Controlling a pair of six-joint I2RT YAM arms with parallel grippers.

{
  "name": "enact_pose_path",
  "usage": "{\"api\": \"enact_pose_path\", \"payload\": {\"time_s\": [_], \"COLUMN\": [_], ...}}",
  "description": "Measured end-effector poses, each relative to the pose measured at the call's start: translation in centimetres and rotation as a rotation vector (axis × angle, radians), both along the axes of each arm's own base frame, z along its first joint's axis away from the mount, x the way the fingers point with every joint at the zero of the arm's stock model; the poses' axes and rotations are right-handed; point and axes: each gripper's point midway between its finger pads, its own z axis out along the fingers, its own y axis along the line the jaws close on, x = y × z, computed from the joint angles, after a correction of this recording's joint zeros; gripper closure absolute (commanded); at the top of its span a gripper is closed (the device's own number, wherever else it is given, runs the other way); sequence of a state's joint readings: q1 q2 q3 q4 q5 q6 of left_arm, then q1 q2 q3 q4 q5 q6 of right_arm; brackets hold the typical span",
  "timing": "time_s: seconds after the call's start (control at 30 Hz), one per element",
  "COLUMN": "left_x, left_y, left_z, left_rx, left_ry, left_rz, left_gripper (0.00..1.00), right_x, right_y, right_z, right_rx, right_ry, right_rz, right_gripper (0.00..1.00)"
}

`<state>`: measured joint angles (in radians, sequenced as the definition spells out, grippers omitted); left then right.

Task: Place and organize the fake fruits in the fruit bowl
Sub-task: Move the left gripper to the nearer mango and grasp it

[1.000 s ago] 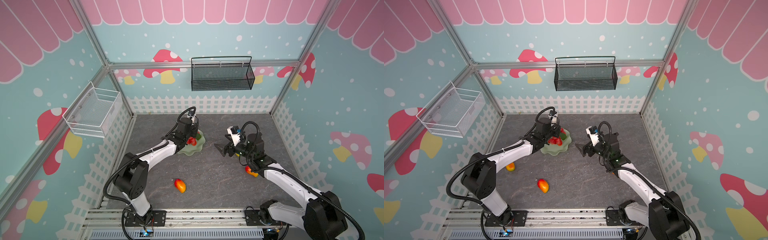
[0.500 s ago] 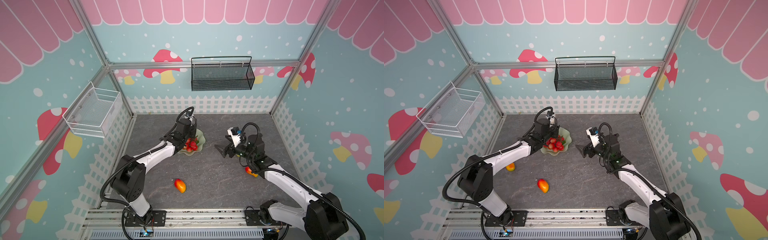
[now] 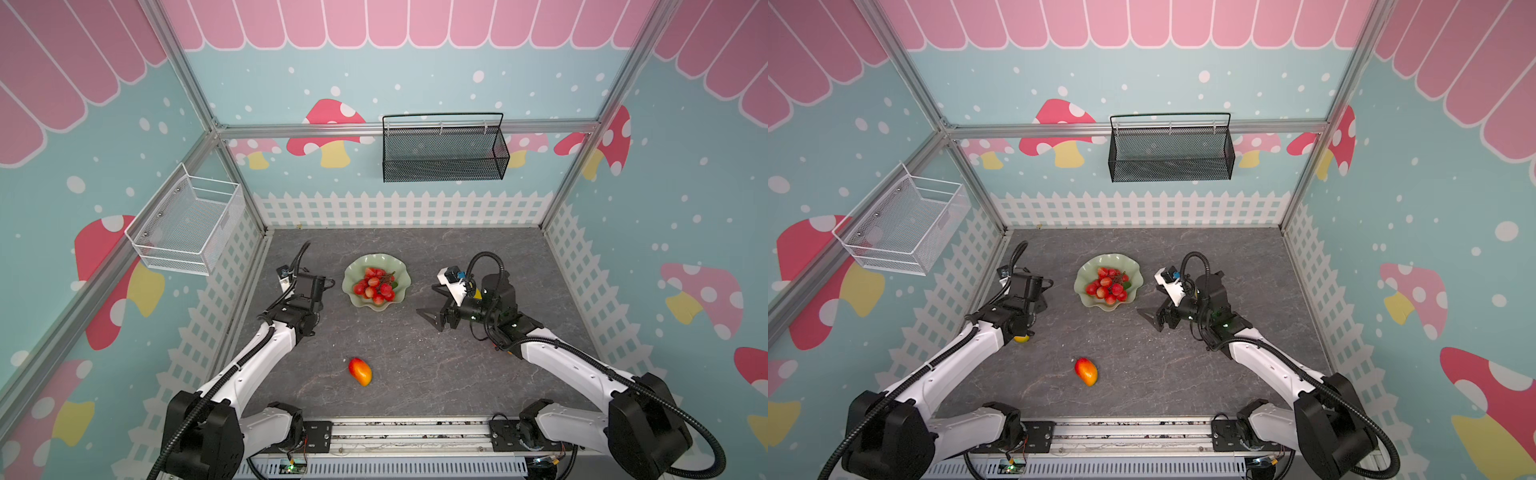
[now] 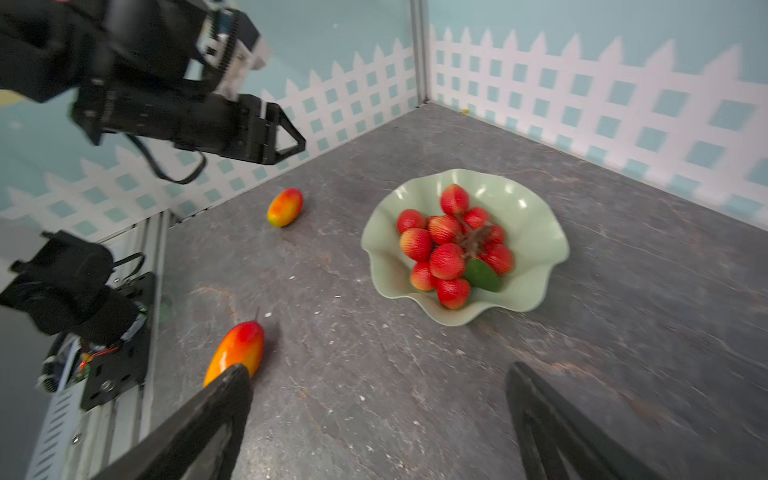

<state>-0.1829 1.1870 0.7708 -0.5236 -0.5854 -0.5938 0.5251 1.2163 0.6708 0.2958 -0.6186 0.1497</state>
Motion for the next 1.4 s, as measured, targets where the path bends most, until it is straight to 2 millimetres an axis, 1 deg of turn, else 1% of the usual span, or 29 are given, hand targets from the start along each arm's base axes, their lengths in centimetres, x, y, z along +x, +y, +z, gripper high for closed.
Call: {"api": "enact_pose_path", "payload": {"time_s": [0.03, 0.1, 0.13, 0.2, 0.3, 0.4, 0.5, 0.63, 0.87, 1.07, 1.17, 1.27, 1.33, 1.4], "left_x": [-0.6, -1.1, -1.2, -1.4, -1.5, -1.7, -1.8, -2.0, -2.3, -2.6, -2.5, -2.0, -1.8, -1.5], "left_y": [0.9, 2.2, 2.6, 3.2, 3.2, 2.9, 2.7, 2.4, 1.8, 1.5, 1.4, 1.3, 1.0, 0.4], "left_z": [-0.6, -1.4, -1.8, -3.3, -5.4, -6.7, -7.6, -8.5, -9.6, -10.7, -11.2, -11.1, -11.1, -10.6], "left_rx": [-0.008, -0.025, -0.034, -0.055, -0.085, -0.108, -0.122, -0.146, -0.183, -0.202, -0.209, -0.218, -0.222, -0.212], "left_ry": [0.023, 0.055, 0.068, 0.118, 0.184, 0.224, 0.250, 0.274, 0.304, 0.325, 0.332, 0.313, 0.299, 0.285], "left_rz": [0.033, 0.086, 0.101, 0.122, 0.128, 0.129, 0.136, 0.143, 0.138, 0.139, 0.139, 0.136, 0.124, 0.089], "left_gripper": [0.29, 0.28, 0.28, 0.28, 0.28, 0.28, 0.28, 0.29, 0.33, 0.44, 0.52, 0.59, 0.61, 0.62], "right_x": [-0.5, -1.6, -1.8, -2.1, -2.1, -2.2, -2.3, -2.3, -2.1, -2.2, -2.2, -2.2, -2.1, -1.9], "right_y": [0.6, 1.6, 1.9, 2.1, 2.0, 1.8, 1.8, 1.8, 2.0, 2.1, 2.1, 2.1, 2.0, 1.8], "right_z": [0.0, 0.1, 0.2, 0.2, -0.2, -0.9, -1.2, -1.3, -2.5, -2.6, -2.6, -2.6, -2.5, -2.4], "right_rx": [0.006, 0.015, 0.019, 0.024, 0.020, 0.009, 0.006, 0.005, -0.011, -0.012, -0.012, -0.012, -0.012, -0.010], "right_ry": [-0.002, -0.008, -0.013, -0.020, -0.019, -0.009, -0.003, -0.002, 0.029, 0.032, 0.032, 0.032, 0.031, 0.029], "right_rz": [0.027, 0.077, 0.090, 0.100, 0.094, 0.090, 0.090, 0.091, 0.097, 0.101, 0.101, 0.101, 0.099, 0.083], "right_gripper": [0.02, 0.02, 0.02, 0.02, 0.02, 0.02, 0.02, 0.02, 0.02, 0.02, 0.02, 0.02, 0.02, 0.02]}}
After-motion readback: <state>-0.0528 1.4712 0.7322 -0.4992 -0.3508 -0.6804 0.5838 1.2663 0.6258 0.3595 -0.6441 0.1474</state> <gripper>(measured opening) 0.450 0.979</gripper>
